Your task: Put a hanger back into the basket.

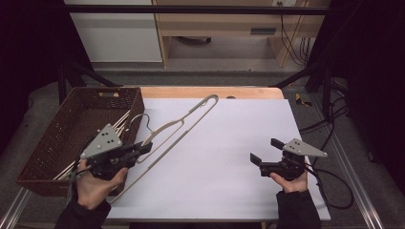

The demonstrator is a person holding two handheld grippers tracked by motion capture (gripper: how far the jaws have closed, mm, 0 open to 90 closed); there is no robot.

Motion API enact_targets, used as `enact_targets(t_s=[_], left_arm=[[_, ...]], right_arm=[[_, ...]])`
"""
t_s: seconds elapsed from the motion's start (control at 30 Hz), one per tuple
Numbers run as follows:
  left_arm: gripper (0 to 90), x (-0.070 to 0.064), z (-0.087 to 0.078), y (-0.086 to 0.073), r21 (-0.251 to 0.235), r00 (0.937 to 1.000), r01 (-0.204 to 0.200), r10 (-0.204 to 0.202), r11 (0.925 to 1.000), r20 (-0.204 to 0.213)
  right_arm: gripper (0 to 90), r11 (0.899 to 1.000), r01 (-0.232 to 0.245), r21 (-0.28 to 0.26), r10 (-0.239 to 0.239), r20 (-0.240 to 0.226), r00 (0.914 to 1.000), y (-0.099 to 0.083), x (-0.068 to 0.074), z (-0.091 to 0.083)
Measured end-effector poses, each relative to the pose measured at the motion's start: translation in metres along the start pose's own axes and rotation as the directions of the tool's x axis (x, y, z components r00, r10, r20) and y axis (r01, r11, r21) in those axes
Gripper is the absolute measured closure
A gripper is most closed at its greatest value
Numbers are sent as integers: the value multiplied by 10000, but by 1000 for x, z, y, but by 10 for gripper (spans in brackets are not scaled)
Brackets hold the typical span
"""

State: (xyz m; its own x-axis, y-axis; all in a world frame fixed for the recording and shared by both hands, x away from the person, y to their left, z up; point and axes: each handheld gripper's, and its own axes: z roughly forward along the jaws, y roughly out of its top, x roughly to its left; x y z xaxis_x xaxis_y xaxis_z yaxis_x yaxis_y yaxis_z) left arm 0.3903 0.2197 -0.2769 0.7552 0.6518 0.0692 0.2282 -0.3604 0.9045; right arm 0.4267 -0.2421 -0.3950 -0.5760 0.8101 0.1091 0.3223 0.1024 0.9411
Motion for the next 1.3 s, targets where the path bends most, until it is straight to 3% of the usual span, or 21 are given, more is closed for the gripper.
enact_targets(t_s=[0.3,0.37,0.53,0.97,1.3], left_arm=[[857,24,-26,30,-268,9983,-541,534,9982,-245],[857,32,-32,35,-327,9962,-775,762,9965,-415],[857,54,-43,40,-194,9926,-783,761,9967,-944],[857,110,-56,24,635,9784,-650,761,9959,-1922],[857,144,-59,-6,1170,9645,-616,893,9912,-2486]], right_arm=[[27,10000,56,-22,-56,44,10000,0,-1,-1],[27,10000,50,11,-50,38,10000,0,-1,0],[27,10000,41,40,-41,34,10000,0,-1,0],[27,9999,16,119,-16,38,10000,0,0,1],[30,9999,7,159,-8,58,10000,-1,0,2]])
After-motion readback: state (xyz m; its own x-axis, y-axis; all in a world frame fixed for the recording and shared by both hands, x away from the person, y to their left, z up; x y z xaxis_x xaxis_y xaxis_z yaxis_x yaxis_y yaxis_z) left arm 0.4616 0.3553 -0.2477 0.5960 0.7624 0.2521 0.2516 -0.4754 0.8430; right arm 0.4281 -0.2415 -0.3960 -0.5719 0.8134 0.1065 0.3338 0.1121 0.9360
